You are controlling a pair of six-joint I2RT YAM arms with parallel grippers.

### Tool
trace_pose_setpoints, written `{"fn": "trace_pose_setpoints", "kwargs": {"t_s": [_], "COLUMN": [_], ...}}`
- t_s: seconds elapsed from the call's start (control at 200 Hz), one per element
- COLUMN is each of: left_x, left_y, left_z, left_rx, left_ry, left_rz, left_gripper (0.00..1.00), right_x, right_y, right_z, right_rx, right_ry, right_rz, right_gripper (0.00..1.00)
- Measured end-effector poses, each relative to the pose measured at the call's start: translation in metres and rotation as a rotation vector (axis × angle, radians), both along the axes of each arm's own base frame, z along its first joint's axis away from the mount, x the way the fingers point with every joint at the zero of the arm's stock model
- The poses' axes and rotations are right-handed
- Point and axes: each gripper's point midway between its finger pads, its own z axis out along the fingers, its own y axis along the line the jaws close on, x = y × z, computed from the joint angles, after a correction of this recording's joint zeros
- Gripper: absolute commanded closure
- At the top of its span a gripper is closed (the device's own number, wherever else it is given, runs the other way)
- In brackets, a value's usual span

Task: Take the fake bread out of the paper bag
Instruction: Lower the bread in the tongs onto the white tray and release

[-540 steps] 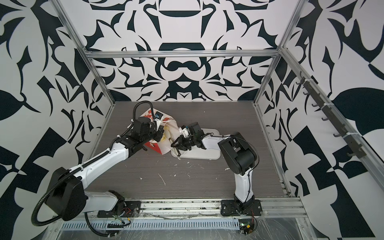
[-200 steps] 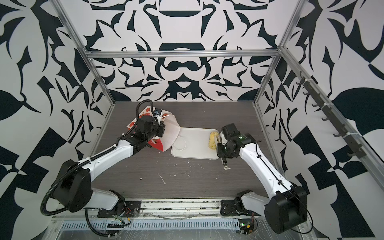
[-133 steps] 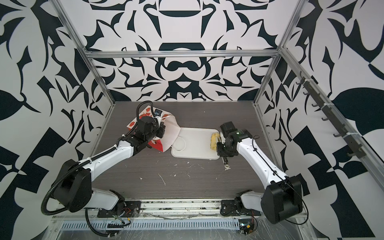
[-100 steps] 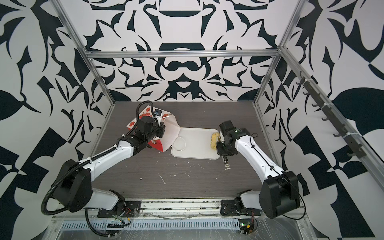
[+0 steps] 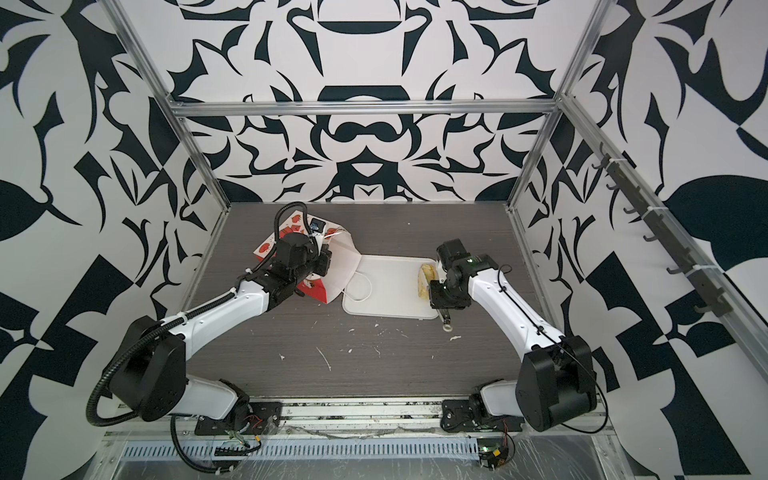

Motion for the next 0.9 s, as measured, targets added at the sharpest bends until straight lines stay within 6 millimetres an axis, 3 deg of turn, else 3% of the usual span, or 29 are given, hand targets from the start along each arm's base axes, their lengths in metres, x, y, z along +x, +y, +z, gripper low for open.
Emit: {"fn": "trace_pose_setpoints", "kwargs": {"t_s": [0.44,0.9], "left_x": [0.0,0.0], "left_y": [0.0,0.0], "left_z": [0.0,0.0], "left_rx": [-0.001,-0.006], "left_ry": [0.0,0.003], "left_rz": [0.0,0.002], "left_gripper": [1.0,1.0], "right_x": [0.006,0.005], "right_y": [0.03,0.06], "right_z": [0.006,0.029], "right_rx": [0.188,0.337], "right_ry": [-0.014,-0.083], "right_rz": [-0.02,0.016], "right_gripper": [0.57,0.6]}}
